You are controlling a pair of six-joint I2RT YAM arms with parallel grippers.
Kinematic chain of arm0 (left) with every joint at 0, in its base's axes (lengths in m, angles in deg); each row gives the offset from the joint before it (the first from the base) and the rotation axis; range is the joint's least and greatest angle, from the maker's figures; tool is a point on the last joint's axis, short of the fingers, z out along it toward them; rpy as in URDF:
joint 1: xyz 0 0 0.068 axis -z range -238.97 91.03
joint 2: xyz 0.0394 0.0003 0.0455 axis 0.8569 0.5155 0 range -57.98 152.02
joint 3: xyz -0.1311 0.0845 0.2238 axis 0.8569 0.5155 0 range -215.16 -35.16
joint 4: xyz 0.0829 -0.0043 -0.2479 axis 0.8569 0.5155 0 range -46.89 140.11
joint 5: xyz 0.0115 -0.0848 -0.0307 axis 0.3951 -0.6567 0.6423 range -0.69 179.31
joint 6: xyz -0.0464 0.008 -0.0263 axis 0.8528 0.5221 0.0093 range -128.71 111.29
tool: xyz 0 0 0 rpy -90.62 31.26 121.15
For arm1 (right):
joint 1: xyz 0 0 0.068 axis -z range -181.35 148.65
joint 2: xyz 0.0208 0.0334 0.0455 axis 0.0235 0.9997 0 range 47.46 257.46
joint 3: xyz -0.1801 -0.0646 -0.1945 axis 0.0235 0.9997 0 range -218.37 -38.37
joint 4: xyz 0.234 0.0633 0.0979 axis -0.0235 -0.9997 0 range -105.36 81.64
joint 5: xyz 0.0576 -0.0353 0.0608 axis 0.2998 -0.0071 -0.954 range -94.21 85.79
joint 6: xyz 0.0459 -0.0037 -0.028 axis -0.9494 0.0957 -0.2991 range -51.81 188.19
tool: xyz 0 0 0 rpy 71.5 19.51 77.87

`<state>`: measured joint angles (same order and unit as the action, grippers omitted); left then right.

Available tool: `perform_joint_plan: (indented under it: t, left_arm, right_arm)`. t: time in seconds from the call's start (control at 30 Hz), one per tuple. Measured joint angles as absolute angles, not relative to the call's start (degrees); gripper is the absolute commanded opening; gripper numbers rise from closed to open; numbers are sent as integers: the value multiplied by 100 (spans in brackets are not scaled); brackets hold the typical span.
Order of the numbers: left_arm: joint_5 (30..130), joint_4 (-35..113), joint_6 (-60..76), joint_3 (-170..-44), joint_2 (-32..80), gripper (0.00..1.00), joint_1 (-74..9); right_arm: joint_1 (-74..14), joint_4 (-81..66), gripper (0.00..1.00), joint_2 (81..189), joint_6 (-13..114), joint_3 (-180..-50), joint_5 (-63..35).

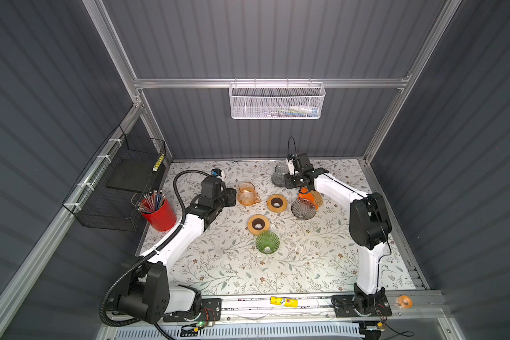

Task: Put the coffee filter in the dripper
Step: 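Reach the right gripper to the clear glass pitcher and grasp its handle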

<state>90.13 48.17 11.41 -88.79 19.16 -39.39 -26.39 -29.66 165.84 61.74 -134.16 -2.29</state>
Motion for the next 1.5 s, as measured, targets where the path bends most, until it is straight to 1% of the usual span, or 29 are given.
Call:
perform_joint_plan:
  t: [0.67, 0.93, 1.2, 1.43, 1.5]
  left_arm:
    - [9118, 4784, 1102, -8877, 2001, 44, -3939]
    - [9126, 4784, 1086, -8879, 2045, 43, -3939]
    - [9223, 4784, 1032, -8877, 2047, 44, -3939]
    - [9297, 4787, 949, -8879, 2047, 44, -3939]
    - [9314, 4787, 946, -8879, 2047, 44, -3939]
  right_arm:
    - [-2593, -3266, 33, 17277, 6226, -14083, -249]
    - [-2586, -3336, 30, 17345, 6248, -14118, -199]
    - [-2586, -3342, 29, 17378, 6270, -14240, -100]
    - [-2586, -3366, 27, 17631, 6285, -14458, -94]
    - [-2586, -3386, 25, 17686, 6289, -14456, -90]
